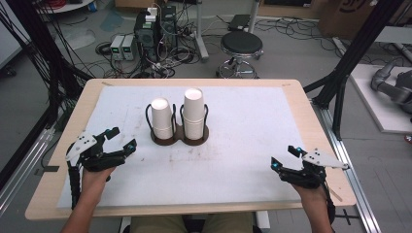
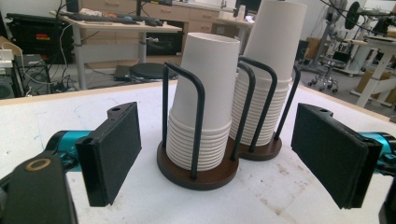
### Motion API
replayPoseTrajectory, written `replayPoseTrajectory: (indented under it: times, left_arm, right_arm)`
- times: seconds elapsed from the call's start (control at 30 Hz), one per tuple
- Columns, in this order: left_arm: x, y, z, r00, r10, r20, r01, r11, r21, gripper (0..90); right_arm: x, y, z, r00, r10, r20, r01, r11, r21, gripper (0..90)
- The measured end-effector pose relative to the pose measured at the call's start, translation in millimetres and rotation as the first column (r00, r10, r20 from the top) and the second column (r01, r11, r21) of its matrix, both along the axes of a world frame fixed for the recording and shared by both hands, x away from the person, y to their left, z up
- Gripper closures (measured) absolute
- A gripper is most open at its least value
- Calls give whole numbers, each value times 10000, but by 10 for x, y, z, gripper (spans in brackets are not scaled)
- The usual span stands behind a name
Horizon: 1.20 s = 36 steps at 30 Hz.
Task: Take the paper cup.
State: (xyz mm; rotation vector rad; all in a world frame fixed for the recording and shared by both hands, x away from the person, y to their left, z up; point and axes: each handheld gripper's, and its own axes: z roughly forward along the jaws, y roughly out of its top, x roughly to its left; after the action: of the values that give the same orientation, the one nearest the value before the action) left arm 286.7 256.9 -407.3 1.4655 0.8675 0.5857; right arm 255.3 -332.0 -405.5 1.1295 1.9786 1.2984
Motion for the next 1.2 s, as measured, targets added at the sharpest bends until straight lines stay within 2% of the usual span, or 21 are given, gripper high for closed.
replayPoseTrajectory:
  times: [0.2, 0.33, 0.5, 0.63, 0.7, 0.8, 0.87, 0.9, 1.0, 1.07, 1.13, 1.2]
  left_arm:
    - [17, -17, 7, 9999, -44, -133, 43, 10000, -33, 158]
    - [17, -28, 35, 9996, -210, -162, 205, 9993, -314, 158]
    - [52, -76, 137, 9985, -515, -163, 509, 9982, -316, 158]
    - [81, -148, 243, 9962, -864, 103, 867, 9960, -237, 158]
    - [123, -194, 298, 9933, -1133, 214, 1139, 9930, -326, 156]
    - [211, -283, 415, 9887, -1485, 188, 1488, 9887, -203, 155]
    - [303, -392, 547, 9829, -1835, 129, 1837, 9828, -207, 156]
    - [303, -392, 547, 9829, -1835, 129, 1837, 9828, -207, 155]
    - [379, -515, 666, 9780, -2058, 329, 2060, 9785, -28, 156]
    - [430, -605, 732, 9719, -2323, 390, 2326, 9726, -37, 156]
    - [493, -687, 784, 9652, -2594, 338, 2595, 9657, 5, 156]
    - [563, -771, 829, 9624, -2711, 178, 2707, 9624, 201, 156]
  right_arm:
    - [8, -5, -9, 10000, -17, -30, 17, 10000, 17, 214]
    - [-7, -7, -11, 10000, -14, -75, 14, 10000, 53, 214]
    - [-16, 9, 12, 10000, 80, -39, -79, 9999, 144, 214]
    - [-48, 52, 38, 9999, 130, -11, -130, 9998, 162, 214]
    - [-66, 67, 46, 9999, 147, -40, -146, 9998, 138, 214]
    - [-83, 74, 54, 9998, 155, -86, -154, 9998, 102, 215]
    - [-84, 71, 50, 9998, 152, -88, -152, 9999, 40, 215]
    - [-85, 74, 47, 9998, 143, -107, -142, 9999, 66, 215]
    - [-84, 75, 35, 9998, 178, -128, -178, 9998, -31, 215]
    - [-89, 80, 32, 9996, 166, -216, -166, 9999, 26, 215]
    - [-88, 72, 19, 9996, 184, -212, -185, 9998, -44, 215]
    - [-91, 67, 17, 9996, 158, -242, -159, 9999, -48, 215]
